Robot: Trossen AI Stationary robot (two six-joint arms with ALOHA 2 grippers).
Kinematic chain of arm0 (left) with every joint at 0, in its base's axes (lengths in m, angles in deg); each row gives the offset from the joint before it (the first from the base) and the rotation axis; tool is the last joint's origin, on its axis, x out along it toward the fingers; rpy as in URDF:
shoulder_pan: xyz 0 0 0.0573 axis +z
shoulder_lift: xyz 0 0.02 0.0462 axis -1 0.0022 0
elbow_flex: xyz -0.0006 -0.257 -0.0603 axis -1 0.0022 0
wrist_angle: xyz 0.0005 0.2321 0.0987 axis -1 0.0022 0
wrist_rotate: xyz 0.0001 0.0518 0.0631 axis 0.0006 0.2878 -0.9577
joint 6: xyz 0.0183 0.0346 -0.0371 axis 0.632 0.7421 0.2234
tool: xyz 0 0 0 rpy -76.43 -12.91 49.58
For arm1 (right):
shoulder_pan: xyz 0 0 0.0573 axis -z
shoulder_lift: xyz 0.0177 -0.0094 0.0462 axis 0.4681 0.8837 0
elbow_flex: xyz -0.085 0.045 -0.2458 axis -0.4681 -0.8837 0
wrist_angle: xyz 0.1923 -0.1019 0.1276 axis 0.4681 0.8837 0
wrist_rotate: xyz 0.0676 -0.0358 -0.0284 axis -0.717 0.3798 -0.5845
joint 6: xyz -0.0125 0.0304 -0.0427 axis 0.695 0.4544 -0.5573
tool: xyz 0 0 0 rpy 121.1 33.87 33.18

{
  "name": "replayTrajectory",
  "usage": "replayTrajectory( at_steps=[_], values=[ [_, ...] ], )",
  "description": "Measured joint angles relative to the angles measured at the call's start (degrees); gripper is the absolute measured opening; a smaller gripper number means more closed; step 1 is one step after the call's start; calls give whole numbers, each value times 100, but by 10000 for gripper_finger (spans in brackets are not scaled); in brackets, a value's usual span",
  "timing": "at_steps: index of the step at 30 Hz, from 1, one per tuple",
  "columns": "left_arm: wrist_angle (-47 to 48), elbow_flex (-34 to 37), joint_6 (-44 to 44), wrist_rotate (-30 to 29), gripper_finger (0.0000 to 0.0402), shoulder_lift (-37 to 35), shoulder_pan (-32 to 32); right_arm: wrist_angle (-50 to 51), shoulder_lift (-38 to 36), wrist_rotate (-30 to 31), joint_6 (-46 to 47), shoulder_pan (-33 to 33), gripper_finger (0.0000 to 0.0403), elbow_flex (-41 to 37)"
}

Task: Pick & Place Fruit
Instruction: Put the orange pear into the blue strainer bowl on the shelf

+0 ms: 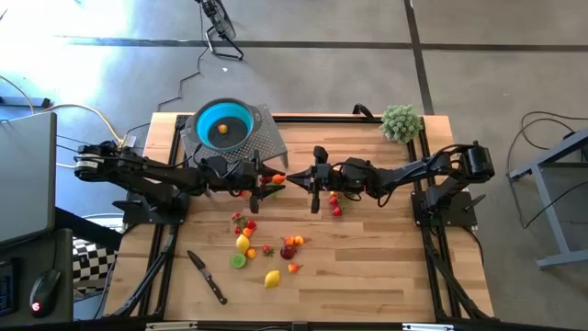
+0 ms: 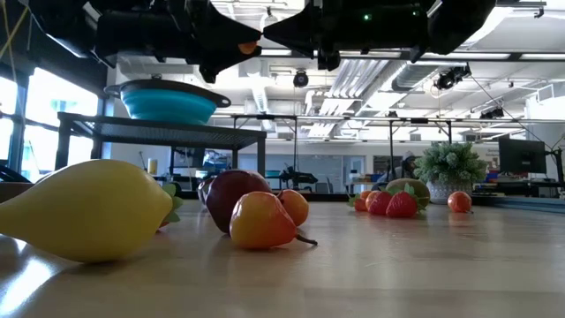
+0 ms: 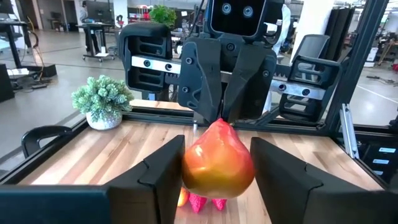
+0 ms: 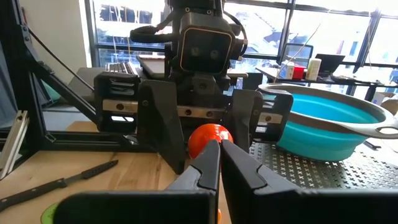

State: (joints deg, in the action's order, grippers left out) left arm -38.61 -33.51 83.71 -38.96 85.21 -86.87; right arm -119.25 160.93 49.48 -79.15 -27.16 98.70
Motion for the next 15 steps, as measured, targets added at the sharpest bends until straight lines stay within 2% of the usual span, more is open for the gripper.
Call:
replayTrajectory(
  at_steps=[7, 15],
  values=[
    [0, 0, 0, 0, 126, 0, 0, 2, 0, 0, 0, 0, 3, 0],
    [2, 0, -1, -2, 131, 0, 0, 15, -2, 0, 0, 0, 3, 0]
  ],
)
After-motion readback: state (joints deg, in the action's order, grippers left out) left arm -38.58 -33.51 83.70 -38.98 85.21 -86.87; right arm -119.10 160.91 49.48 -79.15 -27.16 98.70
